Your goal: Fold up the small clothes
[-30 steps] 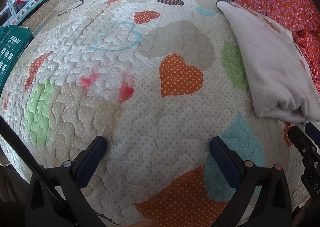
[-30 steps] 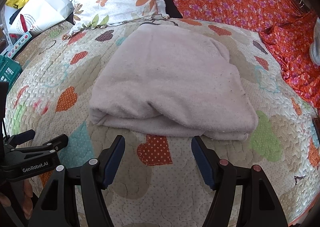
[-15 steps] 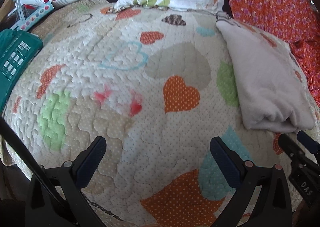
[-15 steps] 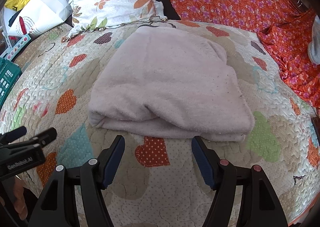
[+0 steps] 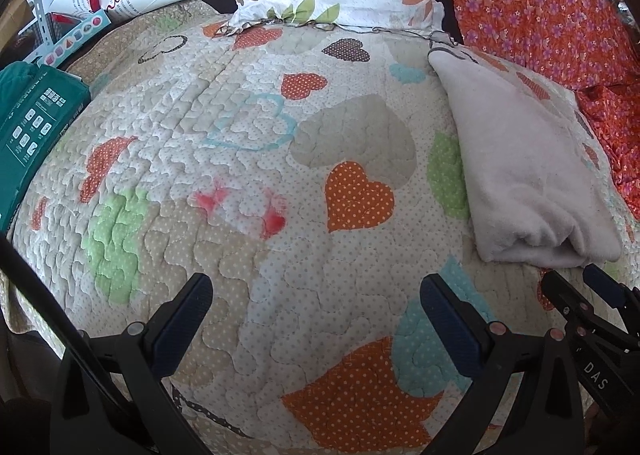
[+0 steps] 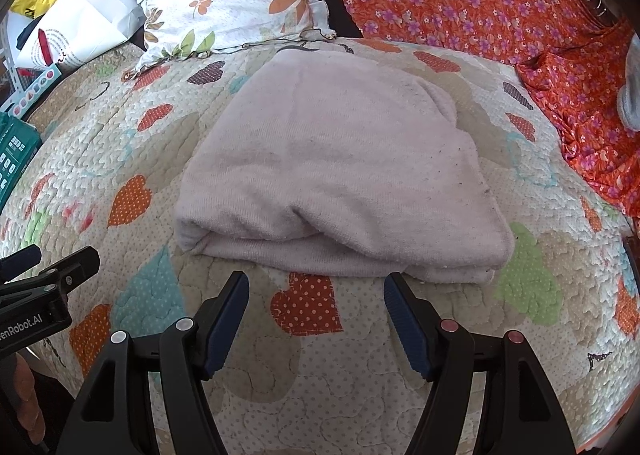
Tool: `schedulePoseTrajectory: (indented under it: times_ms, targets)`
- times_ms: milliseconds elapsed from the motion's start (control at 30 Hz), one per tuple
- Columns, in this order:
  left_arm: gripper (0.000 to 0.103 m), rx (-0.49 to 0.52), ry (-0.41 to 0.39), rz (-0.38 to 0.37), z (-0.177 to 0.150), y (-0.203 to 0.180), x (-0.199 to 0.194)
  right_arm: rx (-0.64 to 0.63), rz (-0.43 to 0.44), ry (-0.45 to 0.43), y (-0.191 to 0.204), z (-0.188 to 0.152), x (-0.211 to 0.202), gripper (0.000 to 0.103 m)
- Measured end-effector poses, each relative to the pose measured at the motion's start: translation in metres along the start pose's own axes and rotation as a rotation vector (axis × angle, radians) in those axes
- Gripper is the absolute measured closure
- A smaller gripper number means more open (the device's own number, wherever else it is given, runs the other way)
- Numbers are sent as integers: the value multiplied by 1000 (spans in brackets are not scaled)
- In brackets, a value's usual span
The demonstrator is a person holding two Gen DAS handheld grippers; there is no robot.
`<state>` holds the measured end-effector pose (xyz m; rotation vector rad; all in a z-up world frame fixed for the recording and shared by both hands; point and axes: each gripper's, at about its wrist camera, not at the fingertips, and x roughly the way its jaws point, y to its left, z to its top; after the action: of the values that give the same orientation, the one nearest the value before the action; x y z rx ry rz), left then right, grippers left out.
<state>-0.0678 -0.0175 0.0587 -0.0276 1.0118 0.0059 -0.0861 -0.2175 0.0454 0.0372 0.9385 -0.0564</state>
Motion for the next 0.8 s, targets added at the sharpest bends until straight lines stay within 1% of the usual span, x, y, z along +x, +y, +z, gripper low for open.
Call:
schedulePoseTrajectory:
  times_ms: [400, 800]
  targets:
    - [0, 1, 2, -34, -2, -3, -2, 7, -8, -2, -3, 0, 0, 27]
    - [0, 9, 21, -35, -3, -5, 2, -16, -42, 14, -2, -1, 4, 26]
